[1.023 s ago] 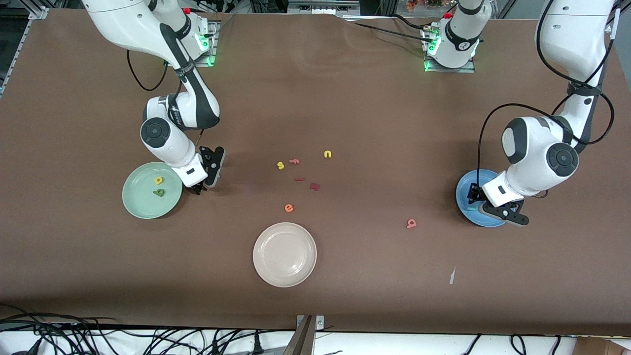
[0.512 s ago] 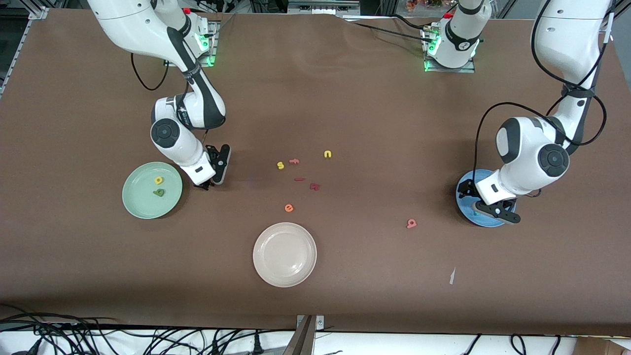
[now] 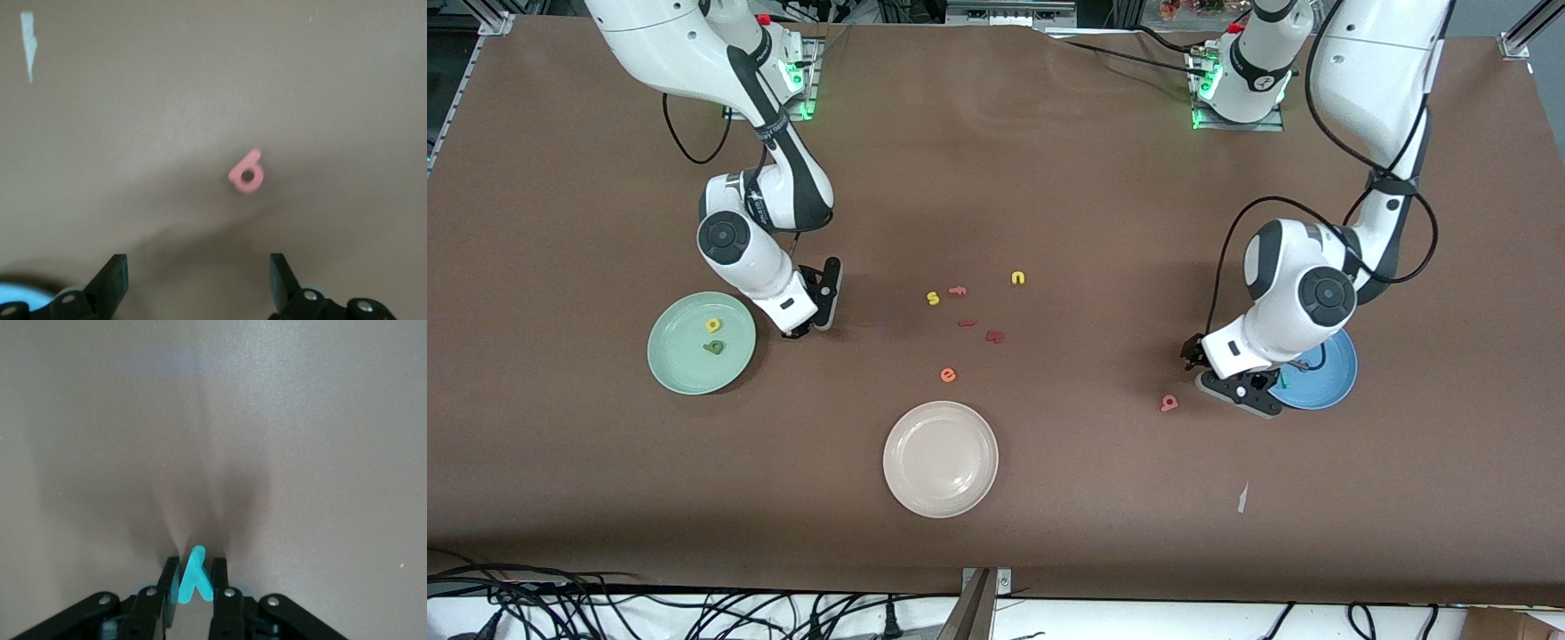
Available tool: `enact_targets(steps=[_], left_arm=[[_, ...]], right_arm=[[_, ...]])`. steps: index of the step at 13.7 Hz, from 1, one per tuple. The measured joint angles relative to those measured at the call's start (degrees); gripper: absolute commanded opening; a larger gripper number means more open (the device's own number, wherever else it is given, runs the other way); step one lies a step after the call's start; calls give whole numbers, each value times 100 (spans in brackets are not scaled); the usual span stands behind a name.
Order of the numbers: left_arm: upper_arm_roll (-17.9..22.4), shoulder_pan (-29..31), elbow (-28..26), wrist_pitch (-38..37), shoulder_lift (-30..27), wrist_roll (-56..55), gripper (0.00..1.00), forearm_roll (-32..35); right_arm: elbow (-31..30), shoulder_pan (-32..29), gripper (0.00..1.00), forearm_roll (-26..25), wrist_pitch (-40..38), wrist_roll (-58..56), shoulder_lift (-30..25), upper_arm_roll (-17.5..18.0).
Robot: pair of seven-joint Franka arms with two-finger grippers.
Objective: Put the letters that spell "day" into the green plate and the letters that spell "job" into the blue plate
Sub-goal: 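Grasp the cyan Y and pink 6 with the right and left grippers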
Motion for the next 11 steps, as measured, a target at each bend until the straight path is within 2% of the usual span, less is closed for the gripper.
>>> enact_targets(steps=[3, 6, 7, 9, 11], left_arm=[[207, -374, 401, 39, 394, -87, 94, -438], [296, -650, 515, 361, 698, -199, 94, -474], [303, -675, 522, 432, 767, -204, 90, -474], [316, -677, 536, 483, 857, -199, 77, -474], [336, -685, 545, 498, 900, -197, 74, -474]], right_arm=[[5, 0, 0, 0, -4, 0, -1, 0], [215, -6, 0, 13, -415, 84, -2, -55], [337, -13, 0, 16, -604, 228, -8, -131], [580, -27, 0, 20, -1093, 729, -63, -327], [739, -30, 0, 20, -1580, 1326, -171, -595]])
